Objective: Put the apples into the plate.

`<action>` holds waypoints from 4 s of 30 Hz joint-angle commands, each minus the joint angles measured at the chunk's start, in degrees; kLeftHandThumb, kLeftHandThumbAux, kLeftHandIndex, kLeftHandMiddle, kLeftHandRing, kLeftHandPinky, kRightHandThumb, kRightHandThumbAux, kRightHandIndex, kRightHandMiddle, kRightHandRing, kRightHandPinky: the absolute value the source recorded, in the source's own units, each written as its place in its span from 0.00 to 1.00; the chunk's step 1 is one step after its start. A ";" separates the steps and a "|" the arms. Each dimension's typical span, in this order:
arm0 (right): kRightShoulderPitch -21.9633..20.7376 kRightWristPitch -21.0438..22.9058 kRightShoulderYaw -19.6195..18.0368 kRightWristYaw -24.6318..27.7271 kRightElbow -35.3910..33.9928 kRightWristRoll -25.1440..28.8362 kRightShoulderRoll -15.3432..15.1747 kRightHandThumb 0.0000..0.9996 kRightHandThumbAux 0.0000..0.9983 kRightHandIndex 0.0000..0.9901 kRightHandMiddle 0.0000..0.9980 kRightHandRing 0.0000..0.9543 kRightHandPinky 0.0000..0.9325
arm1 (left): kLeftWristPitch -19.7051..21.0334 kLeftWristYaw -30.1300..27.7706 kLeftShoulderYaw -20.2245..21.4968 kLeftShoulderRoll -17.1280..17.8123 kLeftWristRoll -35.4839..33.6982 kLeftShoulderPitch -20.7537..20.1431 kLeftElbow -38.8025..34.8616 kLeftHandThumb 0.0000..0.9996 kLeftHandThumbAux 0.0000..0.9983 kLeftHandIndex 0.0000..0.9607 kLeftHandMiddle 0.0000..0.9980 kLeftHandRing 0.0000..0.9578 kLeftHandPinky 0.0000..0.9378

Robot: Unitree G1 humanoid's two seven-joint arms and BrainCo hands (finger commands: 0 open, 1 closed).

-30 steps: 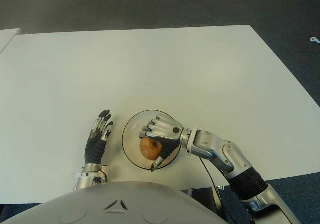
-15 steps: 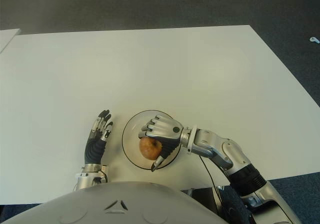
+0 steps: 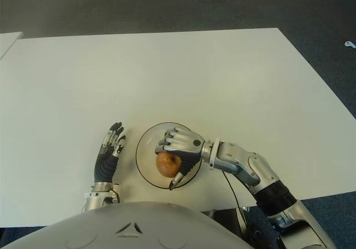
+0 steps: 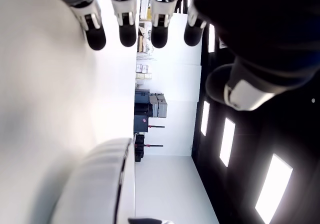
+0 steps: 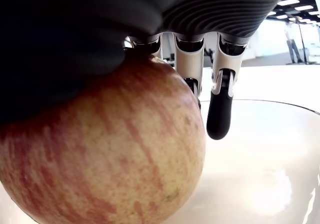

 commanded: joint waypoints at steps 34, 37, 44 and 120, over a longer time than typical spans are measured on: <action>-0.64 2.73 -1.88 5.46 -1.33 4.83 0.36 0.03 0.28 0.00 0.00 0.00 0.00 | 1.86 -0.93 -0.05 0.96 -0.18 1.95 -0.47 0.01 0.51 0.00 0.00 0.00 0.00; -0.39 3.27 -2.18 5.18 -1.68 5.12 0.57 0.03 0.27 0.00 0.00 0.00 0.00 | 1.48 -0.95 -0.18 1.07 -0.25 2.14 -0.75 0.00 0.52 0.00 0.00 0.00 0.00; -0.19 3.60 -2.83 4.26 -1.90 4.71 0.93 0.03 0.27 0.00 0.00 0.00 0.00 | 0.83 1.08 0.39 0.75 2.52 1.85 -0.74 0.01 0.52 0.00 0.00 0.00 0.00; 16.84 34.27 -36.95 0.21 6.41 65.57 28.25 0.12 0.35 0.10 0.08 0.04 0.09 | -2.75 1.97 2.17 -0.72 -0.36 3.89 -1.61 0.07 0.49 0.00 0.00 0.00 0.01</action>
